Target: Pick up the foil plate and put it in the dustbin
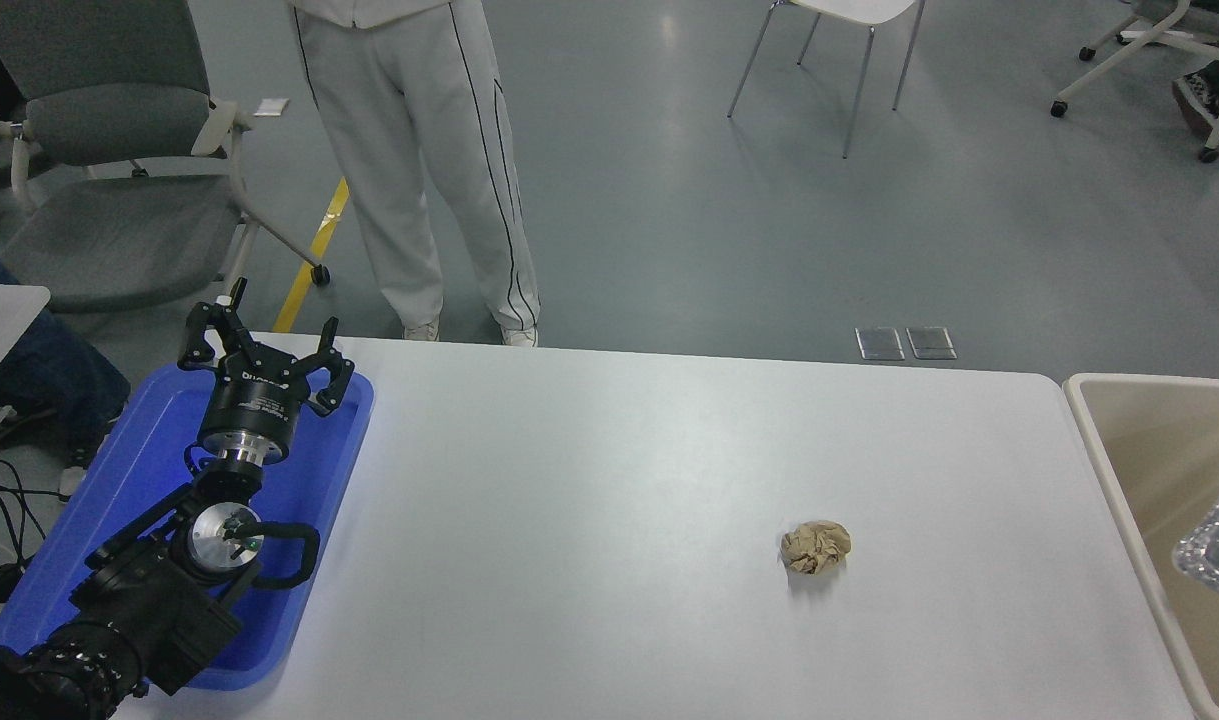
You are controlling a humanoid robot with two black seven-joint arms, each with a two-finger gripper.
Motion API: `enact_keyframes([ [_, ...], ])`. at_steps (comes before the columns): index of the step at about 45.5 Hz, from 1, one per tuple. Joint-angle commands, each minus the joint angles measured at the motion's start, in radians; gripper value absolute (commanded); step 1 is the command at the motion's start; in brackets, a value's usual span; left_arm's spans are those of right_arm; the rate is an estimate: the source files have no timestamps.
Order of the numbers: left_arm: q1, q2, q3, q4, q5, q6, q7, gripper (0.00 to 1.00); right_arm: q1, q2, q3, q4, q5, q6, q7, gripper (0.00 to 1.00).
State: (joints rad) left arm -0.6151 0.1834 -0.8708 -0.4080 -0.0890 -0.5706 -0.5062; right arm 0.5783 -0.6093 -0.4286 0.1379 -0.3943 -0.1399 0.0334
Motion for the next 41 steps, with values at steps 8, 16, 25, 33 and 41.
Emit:
enact_keyframes([
  [8,0.000,-0.001,0.001,0.000,0.000,0.000,0.000,1.00,0.003,0.003,0.002,0.008,0.000,-0.083,0.000,0.81],
  [16,0.000,-0.001,0.001,0.000,0.000,0.000,0.000,1.00,0.015,-0.004,0.002,0.049,0.000,-0.078,0.000,0.81],
  [25,0.000,-0.001,0.001,0.000,0.000,0.000,0.000,1.00,0.077,-0.099,0.002,0.216,0.003,-0.073,0.000,0.86],
  [33,0.000,0.001,0.001,0.000,0.000,0.000,0.000,1.00,0.158,-0.237,-0.010,0.439,0.000,-0.069,0.000,0.89],
  [41,0.000,0.001,0.001,0.000,0.000,0.000,0.000,1.00,0.232,-0.293,-0.033,0.548,0.000,-0.060,0.000,0.99],
])
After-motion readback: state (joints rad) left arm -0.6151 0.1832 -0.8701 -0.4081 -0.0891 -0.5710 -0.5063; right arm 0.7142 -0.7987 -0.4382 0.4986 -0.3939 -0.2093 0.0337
